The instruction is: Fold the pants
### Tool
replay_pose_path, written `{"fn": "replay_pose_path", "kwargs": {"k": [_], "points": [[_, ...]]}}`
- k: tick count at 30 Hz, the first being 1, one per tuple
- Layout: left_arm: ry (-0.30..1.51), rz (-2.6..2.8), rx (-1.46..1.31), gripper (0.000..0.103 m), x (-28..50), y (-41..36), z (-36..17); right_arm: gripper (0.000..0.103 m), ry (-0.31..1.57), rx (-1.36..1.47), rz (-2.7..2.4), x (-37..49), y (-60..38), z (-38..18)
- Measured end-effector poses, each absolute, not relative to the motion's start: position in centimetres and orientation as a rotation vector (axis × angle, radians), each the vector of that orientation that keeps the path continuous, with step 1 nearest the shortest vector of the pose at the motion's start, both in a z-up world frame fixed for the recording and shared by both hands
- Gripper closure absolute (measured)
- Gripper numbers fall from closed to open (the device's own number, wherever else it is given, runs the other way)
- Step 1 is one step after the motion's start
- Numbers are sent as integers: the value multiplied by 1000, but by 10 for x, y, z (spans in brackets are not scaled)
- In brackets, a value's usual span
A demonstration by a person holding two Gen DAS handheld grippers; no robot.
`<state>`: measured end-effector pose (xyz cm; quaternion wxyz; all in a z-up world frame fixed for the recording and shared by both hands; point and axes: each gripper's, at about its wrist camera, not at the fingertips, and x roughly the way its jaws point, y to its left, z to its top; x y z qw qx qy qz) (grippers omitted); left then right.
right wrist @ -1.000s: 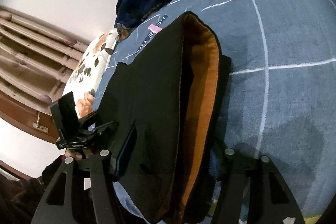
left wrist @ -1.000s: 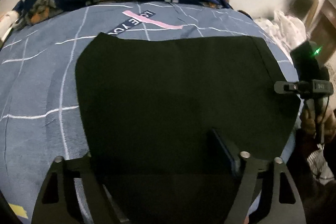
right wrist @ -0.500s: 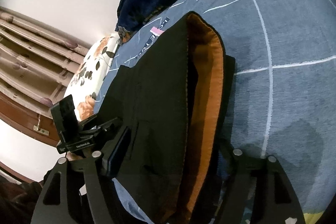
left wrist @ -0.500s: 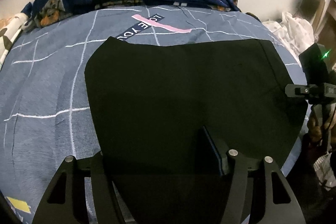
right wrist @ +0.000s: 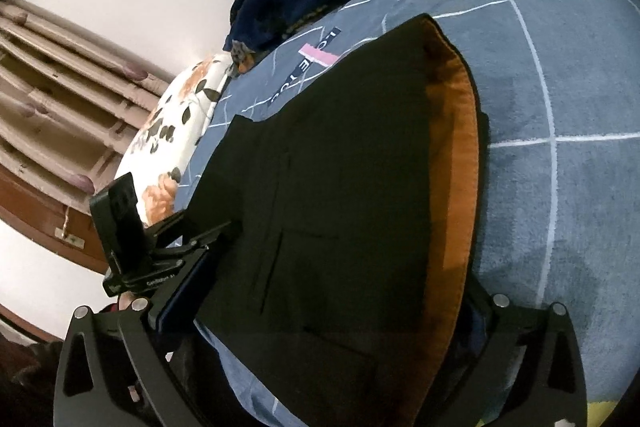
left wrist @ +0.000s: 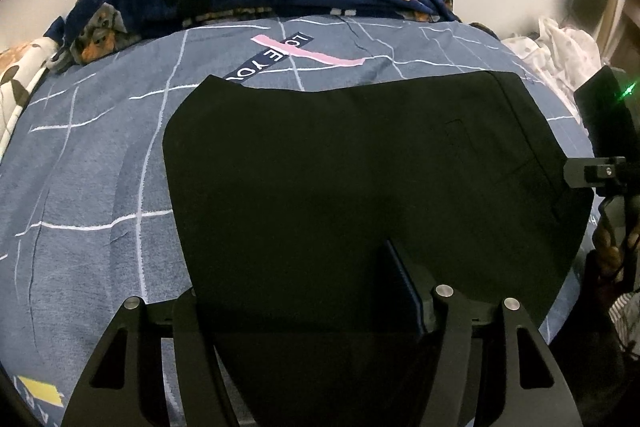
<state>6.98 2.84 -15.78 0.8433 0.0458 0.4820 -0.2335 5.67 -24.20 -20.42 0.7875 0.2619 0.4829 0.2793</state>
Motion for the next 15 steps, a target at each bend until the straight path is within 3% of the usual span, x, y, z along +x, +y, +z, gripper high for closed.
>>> {"fn": "replay_pose_path", "kwargs": {"k": [3,4,5,6,7,9,15], "points": [[1003,-493,113,41,68,26,-158,6,1055,512,579,57,-236,-202],[991,-500,125,47,67,25,-157,9,1061,493,568,56,-235,-201],[977,-507,140,60,65,23,-155,23,1068,479,552,56,-236,-200],[959,-511,162,67,62,20,-153,55,1082,481,540,57,-239,-202],[935,-505,195,77,59,17,-151,66,1110,507,521,58,-245,-207],[906,-495,249,83,55,11,-147,67,1109,574,540,57,-253,-211],[968,-527,144,83,67,25,-147,68,1108,617,551,55,-256,-210]]}}
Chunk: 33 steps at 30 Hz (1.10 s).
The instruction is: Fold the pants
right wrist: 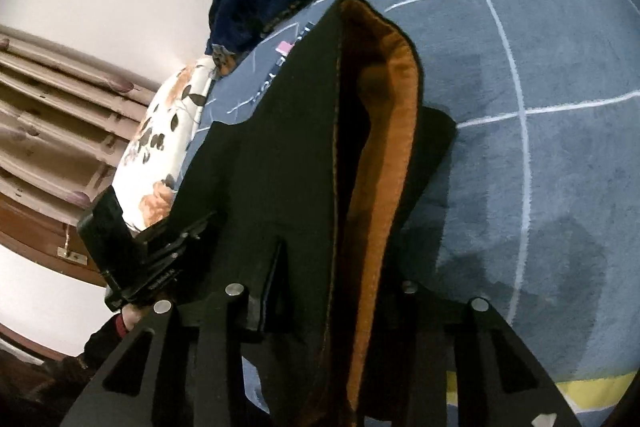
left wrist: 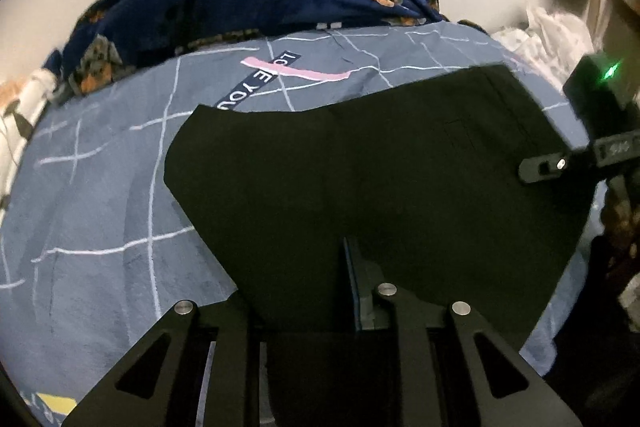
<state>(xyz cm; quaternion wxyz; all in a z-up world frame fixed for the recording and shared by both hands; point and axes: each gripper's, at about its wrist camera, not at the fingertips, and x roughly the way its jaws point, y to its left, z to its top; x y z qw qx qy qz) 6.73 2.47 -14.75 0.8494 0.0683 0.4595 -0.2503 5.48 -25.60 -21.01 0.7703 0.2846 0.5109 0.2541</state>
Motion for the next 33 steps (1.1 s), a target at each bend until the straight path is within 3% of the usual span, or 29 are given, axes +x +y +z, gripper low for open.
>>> {"fn": "replay_pose_path", "kwargs": {"k": [8,15,17,18,21,24,33], "points": [[1124,-696,-227,82,96,70,-162,61,1128,619,592,58,-257,-217],[1218,-800,-382,82,114,80,-179,54,1118,681,623,61,-259,-221],[1218,-787,-411,80,115,81,-180,58,1115,663,611,60,-256,-220],[1198,-766,-382,80,112,79,-177,65,1118,647,598,59,-255,-219],[1092,-684,-170,87,90,54,-154,70,1115,695,591,56,-257,-221],[1036,-662,-146,94,77,48,-136,74,1100,747,595,52,-259,-218],[1032,-641,-227,94,73,76,-119,76,1065,832,667,38,-241,-202]]}}
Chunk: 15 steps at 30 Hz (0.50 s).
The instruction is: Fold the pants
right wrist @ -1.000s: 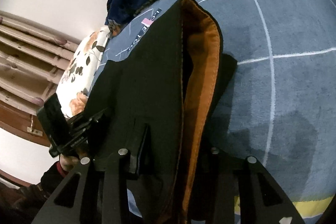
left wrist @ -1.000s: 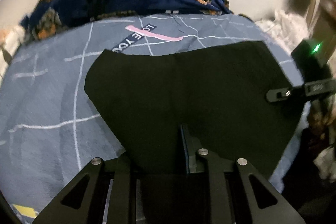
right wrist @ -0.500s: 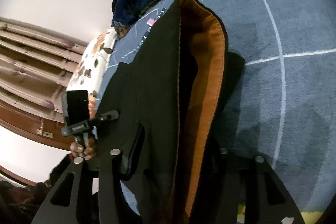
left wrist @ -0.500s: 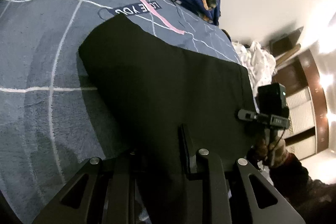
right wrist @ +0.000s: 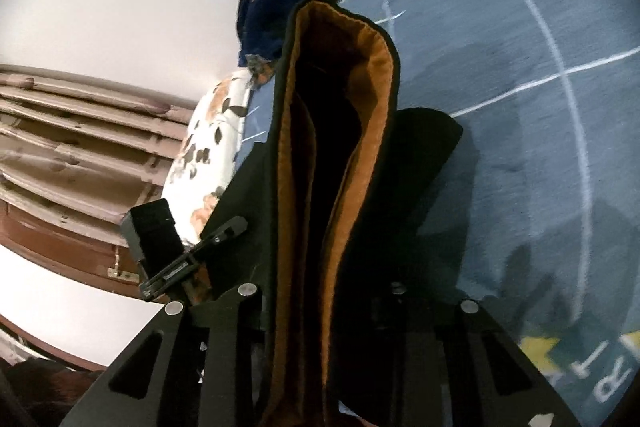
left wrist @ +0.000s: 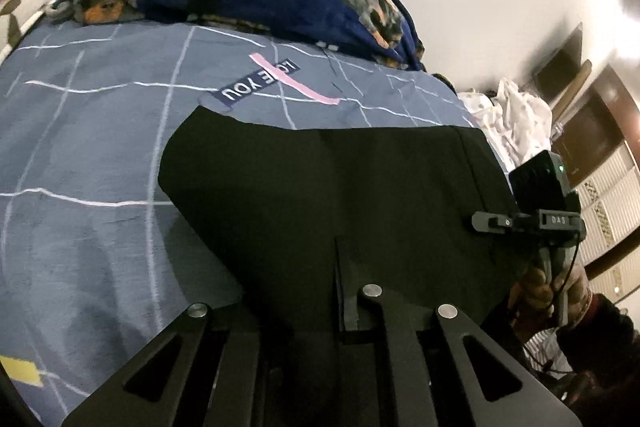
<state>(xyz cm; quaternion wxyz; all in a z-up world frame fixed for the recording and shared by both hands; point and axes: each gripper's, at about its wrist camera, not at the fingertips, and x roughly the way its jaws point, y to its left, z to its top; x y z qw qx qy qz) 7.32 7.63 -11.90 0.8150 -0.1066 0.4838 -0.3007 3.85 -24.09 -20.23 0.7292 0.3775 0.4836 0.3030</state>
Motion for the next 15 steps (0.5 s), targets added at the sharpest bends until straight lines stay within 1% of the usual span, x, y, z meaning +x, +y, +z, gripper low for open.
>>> {"fn": "replay_pose_path", "kwargs": {"k": [7,15], "points": [[958,-571,-153,94,69,88,-94,76,1057,860,703,48,-223,-195],[903,-520,-71,94,67,92,-78,76,1051,866,722,62,-207,-185]]}}
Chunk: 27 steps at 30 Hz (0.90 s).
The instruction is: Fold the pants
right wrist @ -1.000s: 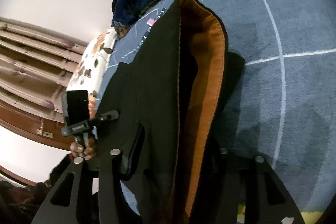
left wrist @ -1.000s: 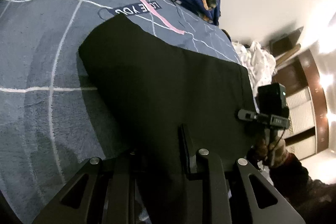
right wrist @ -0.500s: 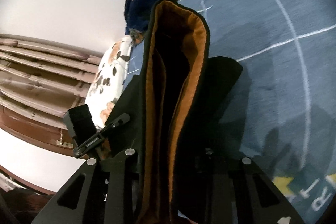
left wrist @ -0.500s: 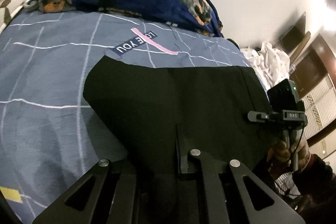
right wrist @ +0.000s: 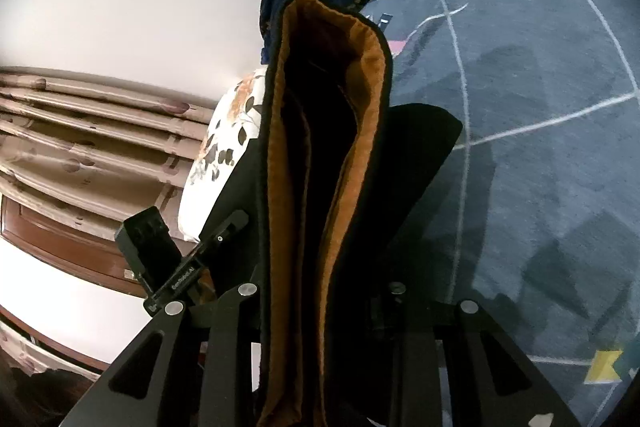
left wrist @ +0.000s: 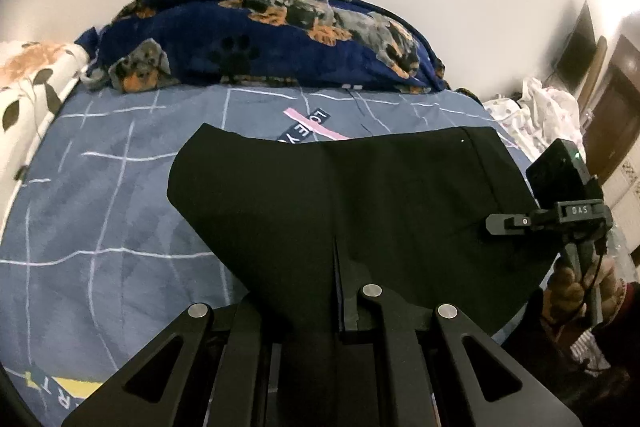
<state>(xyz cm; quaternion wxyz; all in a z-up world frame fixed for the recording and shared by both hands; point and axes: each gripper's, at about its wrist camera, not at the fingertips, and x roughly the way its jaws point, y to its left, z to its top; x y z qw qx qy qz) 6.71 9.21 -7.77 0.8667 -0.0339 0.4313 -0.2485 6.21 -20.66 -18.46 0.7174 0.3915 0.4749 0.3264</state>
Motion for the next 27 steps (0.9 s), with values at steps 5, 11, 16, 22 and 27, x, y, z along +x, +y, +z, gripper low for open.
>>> {"fn": "replay_pose_path", "kwargs": {"k": [5,11,16,22,27], "points": [[893,-499,-78,94,71,101,-75,76,1055,865,727,67,-204,-183],[884,-476,-63,94,81,106,-72,76,1066,846,734,76,-196,-179],[883,-456,-77,94,98,113,-73,76,1069,832,742,89,-187,-176],[878,-435,-76,94,123,118,-76,76,1074,834,748,113,-180,-177],[873,-420,-72,94,147,121,-81,76,1078,833,761,135,-174,-178]]}}
